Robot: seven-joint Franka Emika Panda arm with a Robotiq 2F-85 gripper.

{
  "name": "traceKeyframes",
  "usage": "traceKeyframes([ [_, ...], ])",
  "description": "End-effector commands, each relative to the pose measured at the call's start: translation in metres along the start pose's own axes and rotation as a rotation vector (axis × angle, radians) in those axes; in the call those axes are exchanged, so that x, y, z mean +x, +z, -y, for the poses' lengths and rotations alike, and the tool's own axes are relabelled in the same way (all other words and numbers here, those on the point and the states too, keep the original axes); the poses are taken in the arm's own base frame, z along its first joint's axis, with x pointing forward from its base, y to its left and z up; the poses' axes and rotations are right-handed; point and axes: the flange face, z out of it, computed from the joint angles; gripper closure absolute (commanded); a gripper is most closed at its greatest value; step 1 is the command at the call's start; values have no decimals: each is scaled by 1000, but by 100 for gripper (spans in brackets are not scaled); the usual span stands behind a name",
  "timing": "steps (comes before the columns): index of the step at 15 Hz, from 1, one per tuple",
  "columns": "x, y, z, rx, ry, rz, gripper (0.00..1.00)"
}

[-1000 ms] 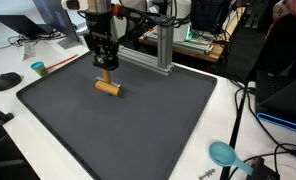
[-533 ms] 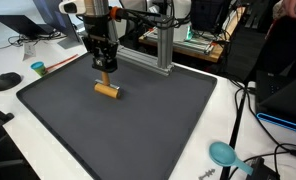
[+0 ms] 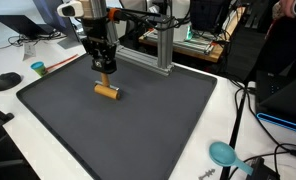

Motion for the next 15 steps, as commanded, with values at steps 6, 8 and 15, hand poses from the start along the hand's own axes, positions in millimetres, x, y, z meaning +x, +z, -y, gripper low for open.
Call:
traceKeyframes([
  [6,-14,12,-8,33,2,87,78],
  [8,-17,14,-8,38,-5,104,78],
  [15,-19,14,-12,53,-13,130,78],
])
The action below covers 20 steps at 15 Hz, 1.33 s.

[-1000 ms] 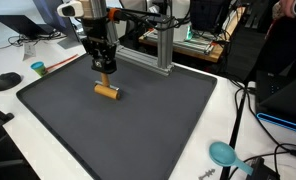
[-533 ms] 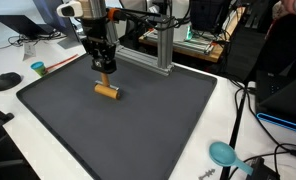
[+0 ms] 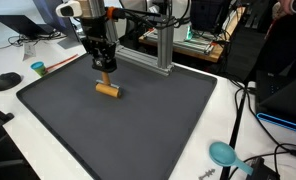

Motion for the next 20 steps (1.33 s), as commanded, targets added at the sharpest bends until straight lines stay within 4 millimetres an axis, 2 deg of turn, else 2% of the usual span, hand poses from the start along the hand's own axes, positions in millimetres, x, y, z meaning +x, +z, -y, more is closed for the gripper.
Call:
traceKeyframes([
  [1,-18,17,-7,40,-4,100,78],
  [20,-34,39,-17,89,-5,158,78],
])
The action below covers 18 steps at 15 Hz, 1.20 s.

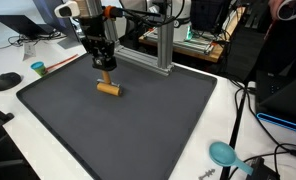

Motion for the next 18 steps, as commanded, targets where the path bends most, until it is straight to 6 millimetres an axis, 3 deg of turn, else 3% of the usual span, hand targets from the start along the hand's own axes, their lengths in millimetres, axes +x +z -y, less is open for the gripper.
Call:
traceKeyframes([
  [1,-28,38,-4,46,-3,143,78],
  [18,-39,41,-7,39,-8,155,78],
])
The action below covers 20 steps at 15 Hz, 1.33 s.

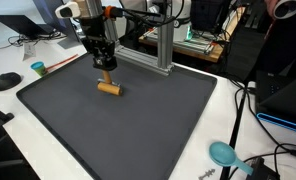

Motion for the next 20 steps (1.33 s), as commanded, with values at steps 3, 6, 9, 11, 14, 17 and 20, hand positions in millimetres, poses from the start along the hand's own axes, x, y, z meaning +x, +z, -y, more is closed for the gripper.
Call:
traceKeyframes([
  [3,-38,38,-7,34,-7,147,78],
  [6,-39,40,-6,37,-14,147,78],
  [9,-41,40,-5,37,-20,148,78],
  [11,-43,38,-6,28,-17,151,78],
  [14,-45,34,-6,28,-18,152,78],
  [17,-48,30,-5,28,-18,153,78],
  [20,-50,30,-5,26,-19,155,78],
])
